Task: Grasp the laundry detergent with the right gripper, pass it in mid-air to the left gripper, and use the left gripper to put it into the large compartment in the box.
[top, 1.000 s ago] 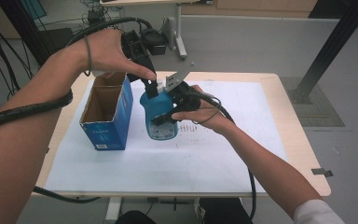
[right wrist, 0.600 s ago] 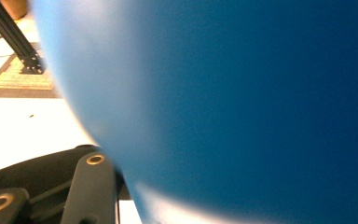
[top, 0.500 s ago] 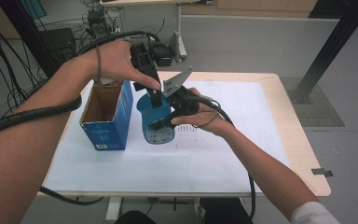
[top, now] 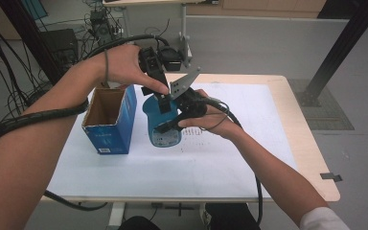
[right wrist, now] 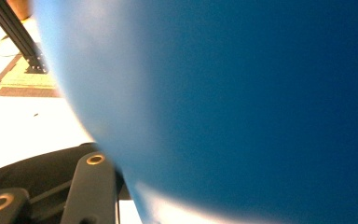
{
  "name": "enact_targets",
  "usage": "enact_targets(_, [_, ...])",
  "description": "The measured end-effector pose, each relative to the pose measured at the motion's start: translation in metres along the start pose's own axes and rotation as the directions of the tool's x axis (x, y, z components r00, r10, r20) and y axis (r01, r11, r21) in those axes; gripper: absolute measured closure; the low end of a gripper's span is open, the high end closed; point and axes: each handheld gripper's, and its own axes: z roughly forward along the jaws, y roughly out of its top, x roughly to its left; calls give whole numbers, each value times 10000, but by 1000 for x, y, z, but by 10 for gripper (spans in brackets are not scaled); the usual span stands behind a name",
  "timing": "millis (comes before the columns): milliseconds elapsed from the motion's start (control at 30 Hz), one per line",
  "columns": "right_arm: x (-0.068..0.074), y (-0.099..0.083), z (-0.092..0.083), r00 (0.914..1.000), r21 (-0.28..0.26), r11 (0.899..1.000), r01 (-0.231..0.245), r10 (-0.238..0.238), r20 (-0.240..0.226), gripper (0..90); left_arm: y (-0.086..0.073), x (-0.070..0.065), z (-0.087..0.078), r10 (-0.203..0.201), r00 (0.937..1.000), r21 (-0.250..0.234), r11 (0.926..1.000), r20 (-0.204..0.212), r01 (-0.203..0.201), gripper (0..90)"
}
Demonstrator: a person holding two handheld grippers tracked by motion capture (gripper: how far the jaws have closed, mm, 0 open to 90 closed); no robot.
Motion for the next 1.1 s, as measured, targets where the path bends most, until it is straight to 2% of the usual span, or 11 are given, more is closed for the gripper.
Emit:
enact_targets(367, [2, 1, -2, 9999, -105, 9999, 126, -127, -108, 438, 5, -3, 6, 125, 9999, 160, 9998, 29, -125, 64])
enact_targets(567, [3, 2, -5, 9997, -292, 9995, 140, -146, -191, 438, 6, -3, 10, 115, 9999, 163, 9998, 17, -115, 64])
enact_targets(633, [3, 2, -6, 9995, -424, 9987, 279, -286, -159, 438, 6, -3, 10, 94, 10000, 191, 9998, 21, -94, 64])
enact_targets(833, [4, 3, -9, 9995, -481, 9985, 249, -258, -181, 438, 8, -4, 11, 179, 9998, 275, 9995, 2, -179, 64])
enact_targets(933, [6, 3, -10, 9997, -345, 9994, 64, -72, -229, 438, 10, -5, 12, 230, 9997, 331, 9992, 31, -231, 64])
enact_targets(967, [5, 3, -9, 9995, -478, 9985, 280, -288, -154, 439, 11, -5, 12, 234, 9997, 346, 9991, 30, -235, 64])
enact_targets(1000, [7, 3, -10, 9996, -285, 9996, -32, 24, -269, 439, 11, -6, 12, 247, 9997, 358, 9991, 14, -247, 64])
enact_targets(1100, [7, 3, -10, 9997, -270, 9996, -43, 36, -258, 438, 12, -6, 12, 261, 9997, 364, 9990, 12, -261, 64])
